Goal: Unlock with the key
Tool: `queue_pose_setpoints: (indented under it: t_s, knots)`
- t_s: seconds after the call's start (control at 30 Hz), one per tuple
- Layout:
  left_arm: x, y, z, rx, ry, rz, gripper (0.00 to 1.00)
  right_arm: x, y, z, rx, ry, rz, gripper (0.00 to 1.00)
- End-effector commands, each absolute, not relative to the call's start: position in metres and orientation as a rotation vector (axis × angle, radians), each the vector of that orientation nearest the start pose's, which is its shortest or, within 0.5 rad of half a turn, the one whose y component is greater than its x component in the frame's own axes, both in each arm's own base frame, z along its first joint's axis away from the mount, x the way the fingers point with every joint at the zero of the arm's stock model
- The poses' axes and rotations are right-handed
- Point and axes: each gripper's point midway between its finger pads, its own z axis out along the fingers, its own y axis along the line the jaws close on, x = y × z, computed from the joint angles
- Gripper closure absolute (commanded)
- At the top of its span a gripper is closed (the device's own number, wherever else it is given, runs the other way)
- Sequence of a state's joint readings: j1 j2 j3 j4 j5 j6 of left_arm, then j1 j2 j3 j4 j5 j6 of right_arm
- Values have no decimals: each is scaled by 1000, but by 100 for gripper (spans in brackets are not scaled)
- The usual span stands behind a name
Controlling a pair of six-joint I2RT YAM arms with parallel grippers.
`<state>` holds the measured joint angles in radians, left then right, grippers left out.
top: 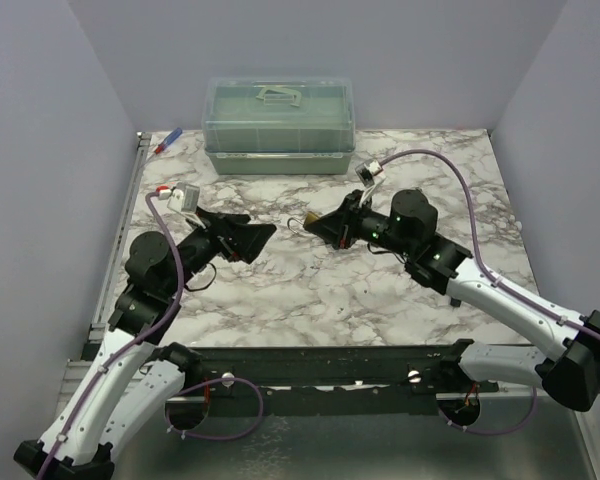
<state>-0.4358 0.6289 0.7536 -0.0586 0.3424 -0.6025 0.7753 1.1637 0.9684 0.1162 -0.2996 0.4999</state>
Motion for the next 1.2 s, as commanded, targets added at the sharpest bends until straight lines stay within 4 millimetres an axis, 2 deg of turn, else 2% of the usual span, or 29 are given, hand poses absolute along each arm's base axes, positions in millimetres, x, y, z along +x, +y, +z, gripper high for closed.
queue_pose_setpoints:
  t_s: [0.0,0.2,0.4,0.57,0.77,0.97,1.17]
  knots:
    - [236,-146,330,19,1595,-782,1,256,307,275,-256,1834,1061,100]
    - [251,-125,310,-47,1646,-626,1,271,294,217,-34,1946,994,100]
    - [259,-111,297,-40,1682,-494,1,277,304,168,94,2041,1034,100]
    - [261,-110,286,-49,1704,-477,1,287,314,136,169,2087,1050,100]
    - [263,-106,283,-50,1709,-448,1,307,341,118,254,2085,1137,100]
    - [262,-111,281,-33,1716,-471,1,340,367,109,385,2055,1195,100]
    - [262,-115,279,-13,1728,-483,1,370,383,86,506,2079,1183,99]
